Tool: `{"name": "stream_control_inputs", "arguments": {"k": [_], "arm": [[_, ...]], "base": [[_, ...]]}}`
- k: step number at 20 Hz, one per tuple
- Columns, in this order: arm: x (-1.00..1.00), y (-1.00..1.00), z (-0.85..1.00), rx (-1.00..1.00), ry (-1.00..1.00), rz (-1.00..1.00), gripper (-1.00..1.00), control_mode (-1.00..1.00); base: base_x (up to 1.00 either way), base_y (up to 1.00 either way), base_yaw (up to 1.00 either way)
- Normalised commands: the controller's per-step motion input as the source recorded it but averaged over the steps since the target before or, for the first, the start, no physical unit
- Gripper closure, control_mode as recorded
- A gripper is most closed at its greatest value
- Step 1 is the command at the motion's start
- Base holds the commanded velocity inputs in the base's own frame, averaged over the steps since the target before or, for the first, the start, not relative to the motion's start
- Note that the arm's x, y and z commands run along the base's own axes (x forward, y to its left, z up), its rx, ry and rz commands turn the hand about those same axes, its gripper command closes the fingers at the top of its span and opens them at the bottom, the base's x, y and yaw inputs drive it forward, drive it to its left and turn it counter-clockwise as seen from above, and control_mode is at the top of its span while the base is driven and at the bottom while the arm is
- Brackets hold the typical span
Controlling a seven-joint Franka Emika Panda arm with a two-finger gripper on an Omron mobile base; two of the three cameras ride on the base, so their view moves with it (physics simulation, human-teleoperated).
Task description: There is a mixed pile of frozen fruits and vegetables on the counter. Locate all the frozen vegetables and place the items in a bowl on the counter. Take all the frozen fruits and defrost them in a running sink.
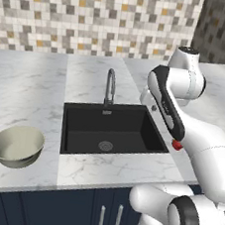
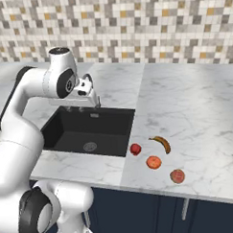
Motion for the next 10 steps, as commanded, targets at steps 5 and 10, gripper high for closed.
{"name": "stream_control_inputs", "arguments": {"k": [5, 10], "arm": [[-0.10, -0.02, -0.04, 0.00, 0.01, -0.01, -1.00, -1.00], [-0.21, -0.15, -0.04, 0.01, 0.01, -0.04, -1.00, -1.00]], "base": [[0.00, 0.00, 0.00], [0.00, 0.00, 0.00]]}}
